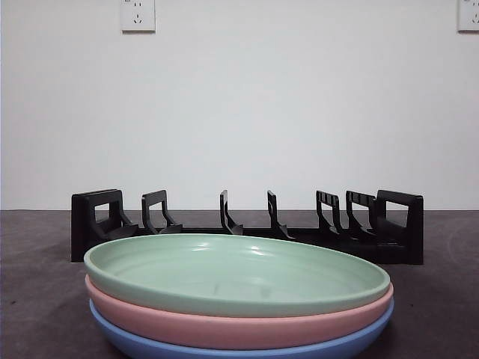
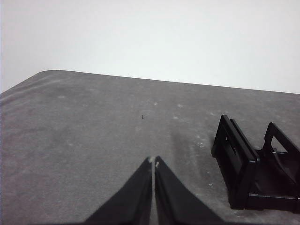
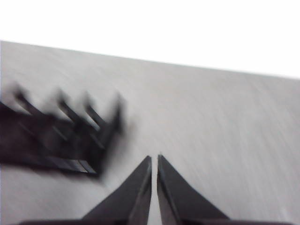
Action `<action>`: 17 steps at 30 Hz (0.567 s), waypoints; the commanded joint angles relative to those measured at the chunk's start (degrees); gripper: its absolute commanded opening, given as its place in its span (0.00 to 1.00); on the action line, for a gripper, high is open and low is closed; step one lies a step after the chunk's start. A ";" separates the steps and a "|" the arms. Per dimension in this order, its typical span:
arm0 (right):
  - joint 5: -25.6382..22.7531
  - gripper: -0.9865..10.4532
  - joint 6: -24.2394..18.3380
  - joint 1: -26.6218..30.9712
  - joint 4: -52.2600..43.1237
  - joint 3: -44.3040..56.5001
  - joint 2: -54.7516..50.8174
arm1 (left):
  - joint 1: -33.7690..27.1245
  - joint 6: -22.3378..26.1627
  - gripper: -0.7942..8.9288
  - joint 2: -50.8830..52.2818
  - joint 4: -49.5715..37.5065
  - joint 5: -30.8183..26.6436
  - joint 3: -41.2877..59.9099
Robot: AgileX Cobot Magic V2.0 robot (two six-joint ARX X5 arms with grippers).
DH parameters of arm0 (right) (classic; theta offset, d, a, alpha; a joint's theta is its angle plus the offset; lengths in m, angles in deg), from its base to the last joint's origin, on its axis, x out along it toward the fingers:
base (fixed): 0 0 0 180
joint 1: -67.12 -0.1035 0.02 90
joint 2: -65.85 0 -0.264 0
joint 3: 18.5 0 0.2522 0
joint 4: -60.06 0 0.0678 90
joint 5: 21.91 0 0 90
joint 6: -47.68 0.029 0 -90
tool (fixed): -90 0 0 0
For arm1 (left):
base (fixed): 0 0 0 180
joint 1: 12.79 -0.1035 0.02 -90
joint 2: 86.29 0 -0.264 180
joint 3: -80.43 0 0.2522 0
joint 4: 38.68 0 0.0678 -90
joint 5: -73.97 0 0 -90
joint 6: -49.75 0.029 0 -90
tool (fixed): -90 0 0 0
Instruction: Place the plate
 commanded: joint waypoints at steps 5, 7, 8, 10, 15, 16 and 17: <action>0.57 0.10 0.94 4.37 -1.11 8.52 -10.93 | -0.09 -0.02 0.09 -0.04 -0.59 0.26 1.09; 1.79 0.10 1.05 4.50 -2.58 9.66 -10.58 | -0.09 -0.02 0.09 -0.07 -0.61 0.26 1.09; 2.25 0.10 1.03 4.48 -2.38 9.66 -10.58 | -0.09 -0.02 0.09 -0.02 -0.52 0.26 1.09; 2.93 0.10 1.03 4.50 -2.51 9.66 -10.58 | -0.09 -0.02 0.09 0.00 -0.63 0.24 1.09; 3.02 0.10 0.87 4.55 -3.96 9.66 -10.58 | -0.09 -0.02 0.09 -0.02 -0.52 0.26 1.09; 3.06 0.10 0.90 4.55 -3.93 9.66 -10.58 | -0.09 -0.02 0.09 -0.02 -0.57 0.26 1.09; 3.08 0.10 0.90 4.55 -3.93 9.66 -10.58 | -0.09 -0.02 0.09 -0.02 -0.59 0.26 1.09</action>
